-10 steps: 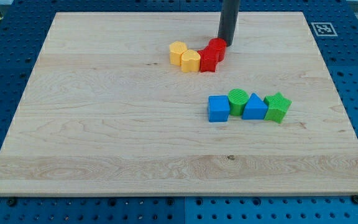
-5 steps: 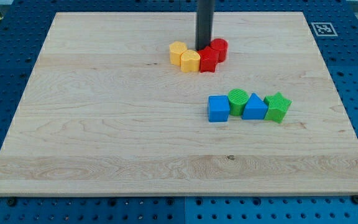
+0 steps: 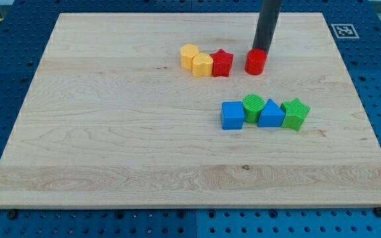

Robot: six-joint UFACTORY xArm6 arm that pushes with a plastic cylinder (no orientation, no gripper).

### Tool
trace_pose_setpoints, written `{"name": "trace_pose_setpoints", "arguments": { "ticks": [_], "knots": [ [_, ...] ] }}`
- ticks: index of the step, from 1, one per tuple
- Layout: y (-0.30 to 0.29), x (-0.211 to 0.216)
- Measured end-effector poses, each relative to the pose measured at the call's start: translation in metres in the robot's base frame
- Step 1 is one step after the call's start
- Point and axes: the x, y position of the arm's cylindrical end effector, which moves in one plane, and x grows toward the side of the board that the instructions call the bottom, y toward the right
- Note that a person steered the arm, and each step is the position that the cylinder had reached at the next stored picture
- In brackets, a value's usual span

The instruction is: Push the red circle into the red star

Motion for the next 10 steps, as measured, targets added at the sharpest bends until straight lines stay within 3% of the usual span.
{"name": "trace_pose_setpoints", "arguments": {
  "ticks": [1, 2, 3, 4, 6, 7, 8, 9, 10],
  "knots": [
    [-0.008, 0.000],
    [0.021, -0.003],
    [0.061, 0.029],
    [0.059, 0.055],
    [-0.010, 0.055],
    [-0.031, 0.051],
    [-0.017, 0.048],
    [0.037, 0.039],
    [0.057, -0.012]
  ]
}}
